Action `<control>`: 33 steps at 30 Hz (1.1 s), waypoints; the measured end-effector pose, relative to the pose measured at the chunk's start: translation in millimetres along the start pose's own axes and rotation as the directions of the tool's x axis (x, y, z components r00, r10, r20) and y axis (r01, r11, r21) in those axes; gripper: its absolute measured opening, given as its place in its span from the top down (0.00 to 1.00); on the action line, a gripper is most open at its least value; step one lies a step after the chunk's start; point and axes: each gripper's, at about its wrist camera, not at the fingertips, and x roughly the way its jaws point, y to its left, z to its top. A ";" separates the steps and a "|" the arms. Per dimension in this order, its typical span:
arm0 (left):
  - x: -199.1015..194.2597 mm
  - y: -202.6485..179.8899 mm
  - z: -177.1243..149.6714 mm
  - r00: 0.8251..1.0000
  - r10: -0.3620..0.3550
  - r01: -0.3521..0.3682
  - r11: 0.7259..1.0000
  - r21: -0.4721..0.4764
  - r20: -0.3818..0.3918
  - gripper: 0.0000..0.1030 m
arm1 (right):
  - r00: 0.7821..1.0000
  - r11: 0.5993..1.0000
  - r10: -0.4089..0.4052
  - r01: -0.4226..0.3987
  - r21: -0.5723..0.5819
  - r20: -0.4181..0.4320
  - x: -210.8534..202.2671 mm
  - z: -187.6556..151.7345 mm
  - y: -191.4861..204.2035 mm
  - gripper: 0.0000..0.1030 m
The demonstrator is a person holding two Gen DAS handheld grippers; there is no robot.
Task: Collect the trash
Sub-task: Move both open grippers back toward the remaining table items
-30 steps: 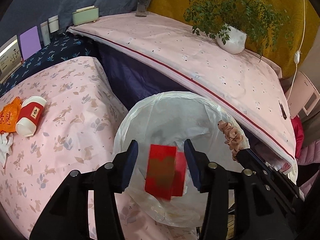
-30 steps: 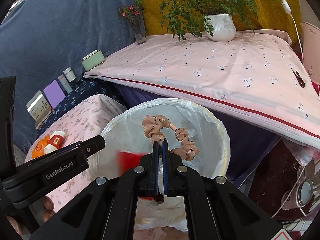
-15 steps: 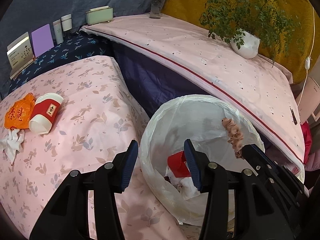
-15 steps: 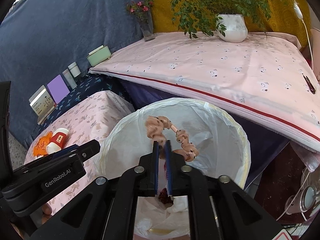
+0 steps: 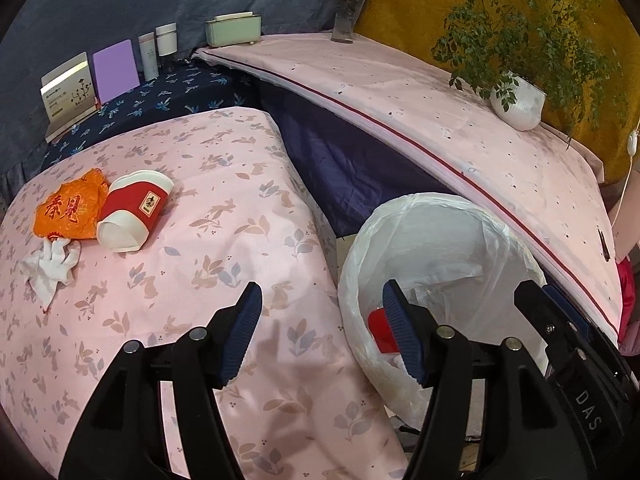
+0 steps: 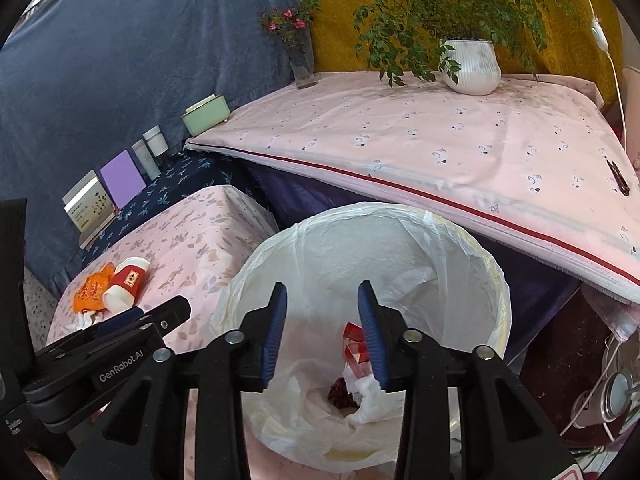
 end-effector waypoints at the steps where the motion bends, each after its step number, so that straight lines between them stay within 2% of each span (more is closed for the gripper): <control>1: -2.2 3.2 -1.1 1.000 0.004 -0.004 1.000 -0.003 0.002 0.42 | 1.000 1.000 0.002 -0.002 -0.005 0.001 -1.6 0.1 3.1 0.63; 4: -9.2 14.0 -3.9 1.000 0.015 -0.015 1.000 -0.020 0.010 0.41 | 1.000 1.000 0.008 -0.008 -0.021 0.005 -5.5 0.0 12.2 0.62; 6: -14.0 22.1 -5.9 1.000 0.026 -0.025 0.999 -0.035 0.016 0.36 | 1.000 0.999 0.015 -0.015 -0.033 0.007 -8.3 -1.2 19.3 0.60; 9: -21.6 36.4 -9.2 0.999 0.044 -0.043 0.998 -0.054 0.027 0.35 | 1.000 0.998 0.024 -0.023 -0.051 0.009 -12.1 -3.0 30.4 0.55; 14: -30.9 62.1 -13.3 0.997 0.075 -0.071 0.993 -0.095 0.032 0.33 | 0.999 0.995 0.045 -0.044 -0.085 0.002 -14.6 -7.8 51.3 0.54; 17: -36.6 79.1 -16.0 0.994 0.099 -0.093 0.988 -0.122 0.037 0.29 | 0.998 0.993 0.059 -0.059 -0.106 -0.006 -15.4 -11.1 66.3 0.53; 28: -53.6 136.8 -27.8 0.984 0.172 -0.162 0.966 -0.201 0.037 0.27 | 0.994 0.978 0.103 -0.107 -0.177 -0.030 -16.7 -25.9 117.4 0.49; 33: -60.4 161.3 -34.3 0.978 0.204 -0.190 0.955 -0.226 0.039 0.22 | 0.992 0.971 0.117 -0.123 -0.207 -0.042 -15.6 -31.6 139.4 0.46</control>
